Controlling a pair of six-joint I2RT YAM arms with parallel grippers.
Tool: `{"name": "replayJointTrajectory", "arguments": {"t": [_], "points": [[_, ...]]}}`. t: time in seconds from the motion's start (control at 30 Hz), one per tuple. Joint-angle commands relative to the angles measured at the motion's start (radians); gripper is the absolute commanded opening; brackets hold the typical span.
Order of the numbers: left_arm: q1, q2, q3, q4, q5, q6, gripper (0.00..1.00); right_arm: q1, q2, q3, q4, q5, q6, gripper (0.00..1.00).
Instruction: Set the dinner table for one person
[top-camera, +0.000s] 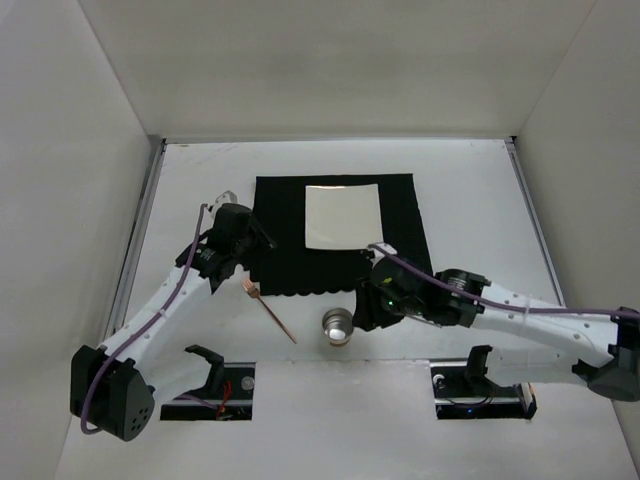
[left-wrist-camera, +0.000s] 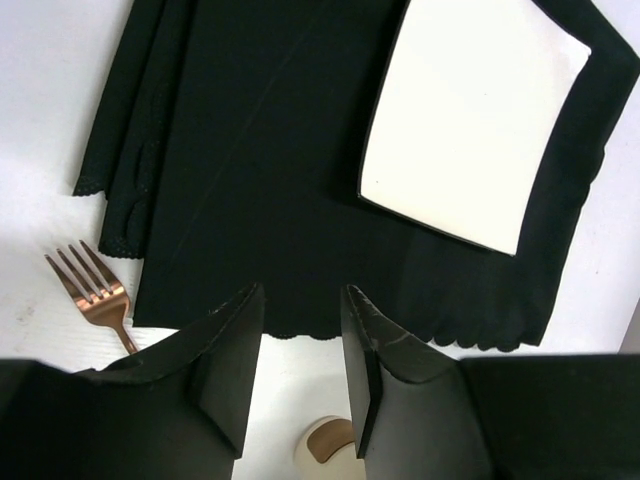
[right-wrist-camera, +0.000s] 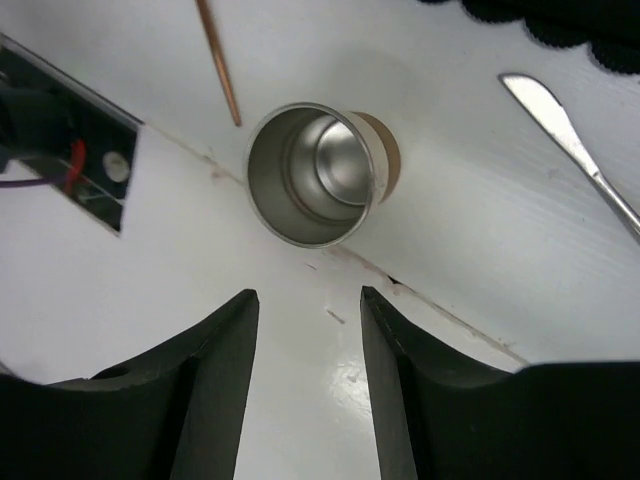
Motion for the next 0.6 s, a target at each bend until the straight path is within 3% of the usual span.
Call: {"name": "replayJointTrajectory", "arguments": {"t": [0.0,0.57], "points": [[-0.016,-0.005,0.029,0.033,0.029,-0.007,0.36,0.022,0.061,0.055,-0.071,0.084,0.007,0.51],[-0.023,-0.043,-0.028,0.042,0.026,-0.038,0.36,0.010,0.248,0.044,0.110,0.065,-0.037,0.44]]}}
